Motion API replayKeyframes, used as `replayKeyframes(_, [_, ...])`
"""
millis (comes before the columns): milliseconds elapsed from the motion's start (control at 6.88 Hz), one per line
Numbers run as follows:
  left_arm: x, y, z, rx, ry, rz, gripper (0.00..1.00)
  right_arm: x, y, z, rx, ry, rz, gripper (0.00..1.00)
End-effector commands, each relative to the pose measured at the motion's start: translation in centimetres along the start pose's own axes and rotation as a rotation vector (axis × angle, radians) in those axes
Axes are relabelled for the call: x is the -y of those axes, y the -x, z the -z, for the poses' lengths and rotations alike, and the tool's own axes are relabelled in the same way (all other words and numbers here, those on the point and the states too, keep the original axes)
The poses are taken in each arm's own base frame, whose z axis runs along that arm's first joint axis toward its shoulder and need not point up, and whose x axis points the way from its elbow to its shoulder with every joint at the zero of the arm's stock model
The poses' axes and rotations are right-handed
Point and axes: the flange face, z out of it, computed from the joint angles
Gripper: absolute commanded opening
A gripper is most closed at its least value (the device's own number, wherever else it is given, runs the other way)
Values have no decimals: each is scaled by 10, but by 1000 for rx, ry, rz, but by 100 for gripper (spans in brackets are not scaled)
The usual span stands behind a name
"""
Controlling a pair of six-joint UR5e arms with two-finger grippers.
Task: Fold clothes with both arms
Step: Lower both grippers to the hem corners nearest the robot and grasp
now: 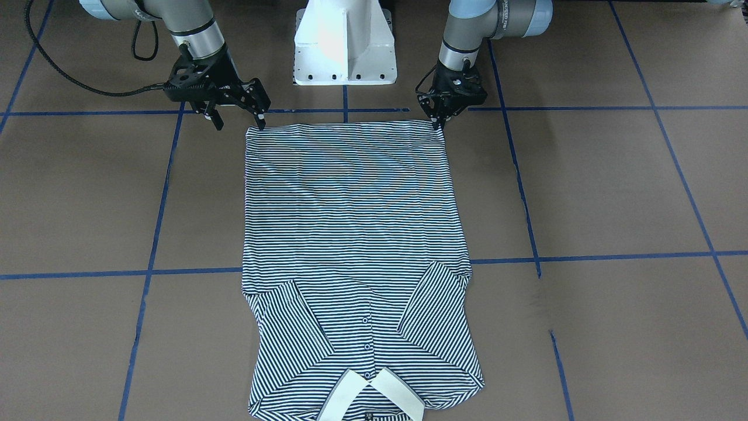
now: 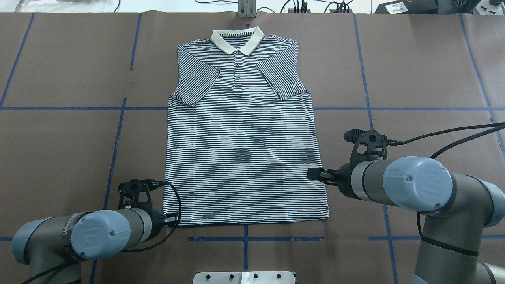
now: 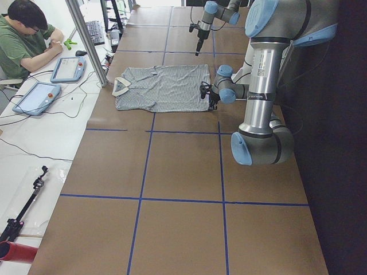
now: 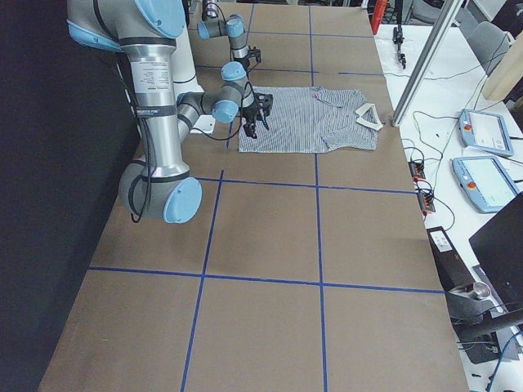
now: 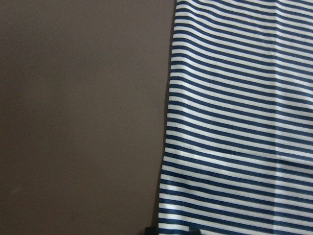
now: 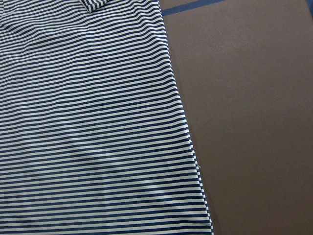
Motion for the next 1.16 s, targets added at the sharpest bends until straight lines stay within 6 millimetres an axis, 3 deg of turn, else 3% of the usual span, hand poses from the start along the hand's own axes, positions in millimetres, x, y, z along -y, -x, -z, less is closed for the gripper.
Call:
replayKeyframes(0, [0, -3, 6, -11, 1, -3, 0, -5, 1, -4, -4, 5, -5, 99])
replayKeyframes(145, [0, -4, 7, -14, 2, -2, 0, -24, 5, -15, -19, -26, -57, 85])
replayKeyframes(291, [0, -6, 11, -24, 2, -3, 0, -37, 4, -27, -39, -44, -62, 79])
replayKeyframes(581, [-1, -9, 11, -28, 5, -2, 0, -57, -5, -58, -97, -56, -51, 74])
replayKeyframes(1017, [-1, -10, 13, -33, 5, 2, 0, -79, -9, -72, -119, -56, -26, 70])
